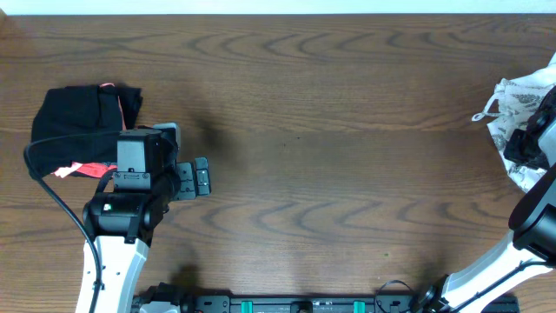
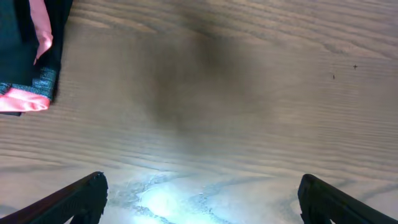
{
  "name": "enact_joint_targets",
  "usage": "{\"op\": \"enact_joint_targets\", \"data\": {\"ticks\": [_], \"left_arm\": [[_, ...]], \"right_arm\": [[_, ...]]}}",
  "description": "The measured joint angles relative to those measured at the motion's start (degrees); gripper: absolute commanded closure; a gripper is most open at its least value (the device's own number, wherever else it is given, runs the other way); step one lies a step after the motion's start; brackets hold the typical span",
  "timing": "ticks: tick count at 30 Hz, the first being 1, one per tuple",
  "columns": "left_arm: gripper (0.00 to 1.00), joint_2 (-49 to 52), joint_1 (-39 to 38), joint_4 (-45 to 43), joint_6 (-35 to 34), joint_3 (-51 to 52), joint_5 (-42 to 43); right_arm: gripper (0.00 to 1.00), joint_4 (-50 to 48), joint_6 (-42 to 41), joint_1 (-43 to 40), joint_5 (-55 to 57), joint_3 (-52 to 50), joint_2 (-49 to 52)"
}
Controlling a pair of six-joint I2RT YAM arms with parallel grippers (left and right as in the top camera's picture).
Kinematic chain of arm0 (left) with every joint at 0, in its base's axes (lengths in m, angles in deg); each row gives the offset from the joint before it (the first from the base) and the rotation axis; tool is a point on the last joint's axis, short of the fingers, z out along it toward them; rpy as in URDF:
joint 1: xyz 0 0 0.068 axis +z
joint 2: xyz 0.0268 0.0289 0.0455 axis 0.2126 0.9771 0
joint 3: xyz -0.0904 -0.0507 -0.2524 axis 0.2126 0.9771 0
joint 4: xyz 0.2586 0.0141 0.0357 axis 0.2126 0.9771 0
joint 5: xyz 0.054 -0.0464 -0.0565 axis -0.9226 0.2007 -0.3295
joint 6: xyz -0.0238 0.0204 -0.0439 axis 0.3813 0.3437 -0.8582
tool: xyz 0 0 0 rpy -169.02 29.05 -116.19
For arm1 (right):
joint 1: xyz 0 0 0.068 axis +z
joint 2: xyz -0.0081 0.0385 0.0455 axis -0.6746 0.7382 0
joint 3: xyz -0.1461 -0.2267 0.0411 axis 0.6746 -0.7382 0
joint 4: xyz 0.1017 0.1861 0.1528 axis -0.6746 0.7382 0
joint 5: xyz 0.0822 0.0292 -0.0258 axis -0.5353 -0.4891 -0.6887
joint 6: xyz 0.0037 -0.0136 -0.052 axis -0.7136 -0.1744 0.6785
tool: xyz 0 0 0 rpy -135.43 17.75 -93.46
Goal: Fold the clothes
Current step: 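Reach the right gripper to the white fern-print garment and grasp it, then drag the garment leftward to table center with the right gripper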
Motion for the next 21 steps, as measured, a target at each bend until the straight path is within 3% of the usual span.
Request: {"op": "enact_joint_targets", "data": {"ticks": [9, 17, 21], "left_arm": [[0.02, 0.00, 0.00, -0.09, 0.00, 0.00, 0.00], [0.02, 0.00, 0.00, -0.11, 0.00, 0.00, 0.00], [0.02, 0.00, 0.00, -0.17, 0.00, 0.00, 0.00]], "right_arm": [[0.99, 9.73, 0.00, 1.88, -3.93, 12.17, -9.64], [0.99, 9.81, -0.02, 4.76, -10.88, 25.05, -26.08], [0.99, 10.29, -0.26, 9.88, -16.41, 25.55, -27.54]]}}
